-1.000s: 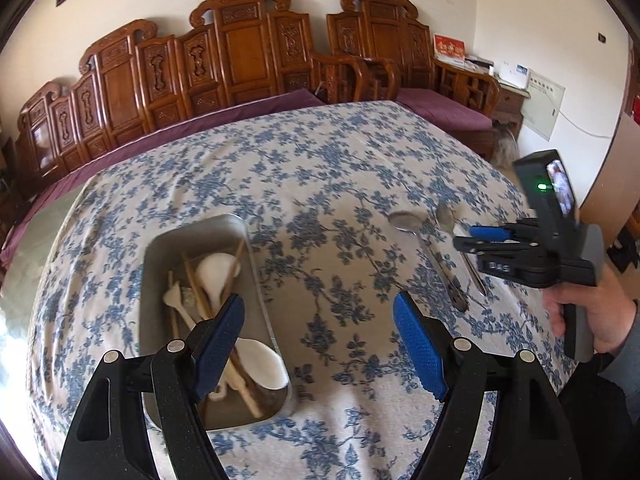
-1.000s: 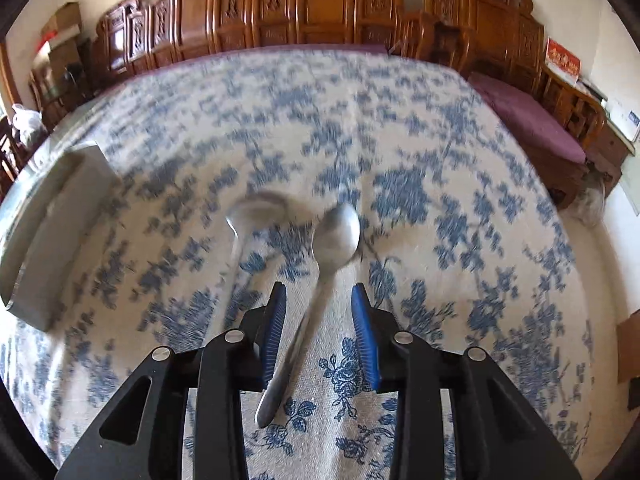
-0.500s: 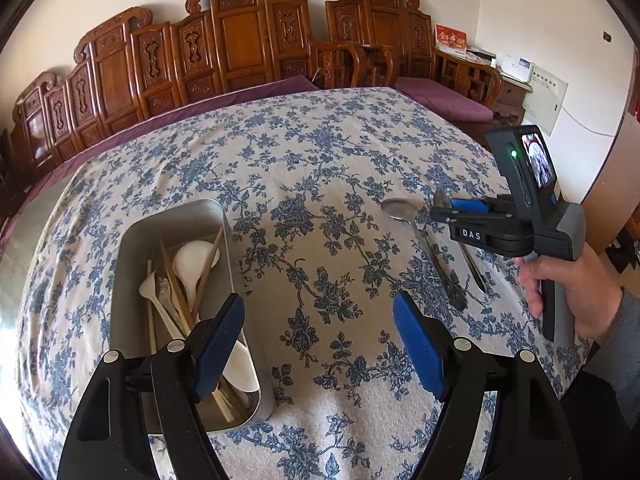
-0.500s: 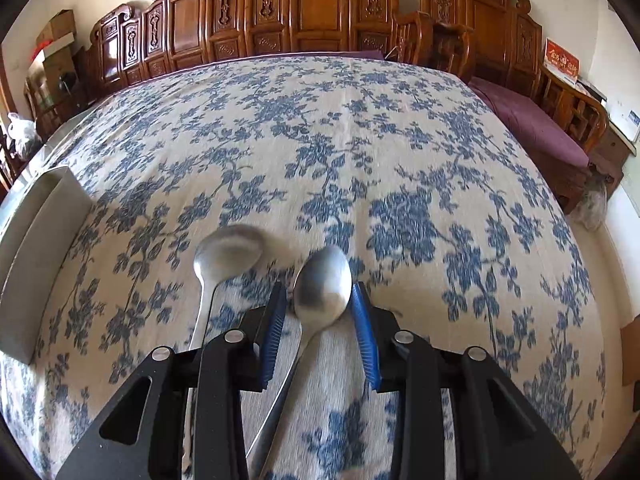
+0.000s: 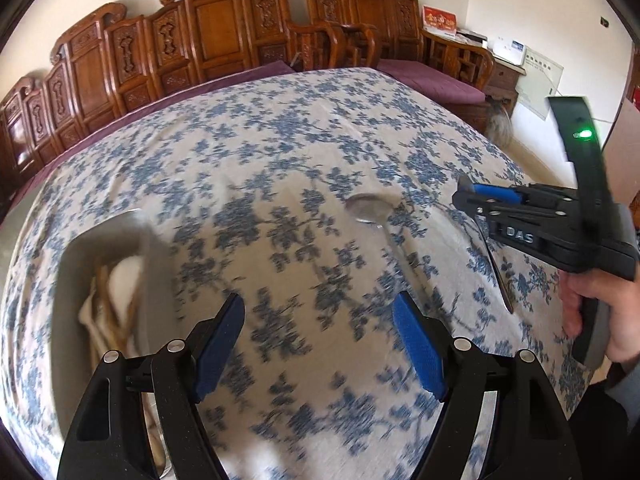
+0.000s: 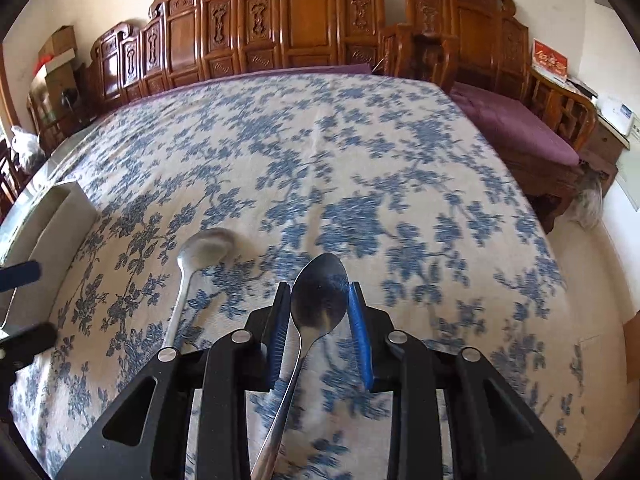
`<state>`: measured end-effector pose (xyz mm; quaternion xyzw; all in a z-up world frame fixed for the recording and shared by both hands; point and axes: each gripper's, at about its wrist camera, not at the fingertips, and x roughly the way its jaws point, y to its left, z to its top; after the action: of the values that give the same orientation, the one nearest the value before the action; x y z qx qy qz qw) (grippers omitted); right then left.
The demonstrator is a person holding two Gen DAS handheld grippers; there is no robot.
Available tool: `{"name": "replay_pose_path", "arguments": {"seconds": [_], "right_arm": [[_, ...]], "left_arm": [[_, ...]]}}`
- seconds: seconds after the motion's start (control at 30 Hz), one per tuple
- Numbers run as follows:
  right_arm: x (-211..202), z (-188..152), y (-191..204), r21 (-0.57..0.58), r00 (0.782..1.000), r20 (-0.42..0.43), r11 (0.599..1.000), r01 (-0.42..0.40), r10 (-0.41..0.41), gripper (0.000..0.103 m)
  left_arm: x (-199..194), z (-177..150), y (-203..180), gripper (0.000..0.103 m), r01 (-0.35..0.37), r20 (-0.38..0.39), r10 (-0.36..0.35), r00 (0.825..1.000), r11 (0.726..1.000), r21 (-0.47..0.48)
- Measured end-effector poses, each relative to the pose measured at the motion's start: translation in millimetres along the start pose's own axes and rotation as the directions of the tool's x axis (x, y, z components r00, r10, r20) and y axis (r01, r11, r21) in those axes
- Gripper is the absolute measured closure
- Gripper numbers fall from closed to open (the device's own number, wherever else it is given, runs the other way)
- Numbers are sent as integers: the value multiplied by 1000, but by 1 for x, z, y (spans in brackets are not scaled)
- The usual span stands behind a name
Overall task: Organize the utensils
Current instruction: 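Grasp a metal spoon with the right tool while the left tool grasps the other spoon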
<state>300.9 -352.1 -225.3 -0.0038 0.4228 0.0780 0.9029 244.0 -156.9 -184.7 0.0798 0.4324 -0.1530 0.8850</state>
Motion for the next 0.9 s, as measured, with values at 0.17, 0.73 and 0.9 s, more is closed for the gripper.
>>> {"name": "replay_pose_path", "arguments": {"seconds": [0.17,0.73,0.9], "right_arm": [[-4,1,-17,51,1000,13,998,-22,21,71],[-3,2,-23,85,998,17,995,-60,59,71],[-5,3,-21,83,997,23,994,-71,69,71]], "left_arm": [[20,13,-22,36,24,-15,-23,1000,999,26],[77,28,-47,72,31,-88,-28,996,999,39],[77,28,-43,94,33,-90,-29,996,998,48]]}}
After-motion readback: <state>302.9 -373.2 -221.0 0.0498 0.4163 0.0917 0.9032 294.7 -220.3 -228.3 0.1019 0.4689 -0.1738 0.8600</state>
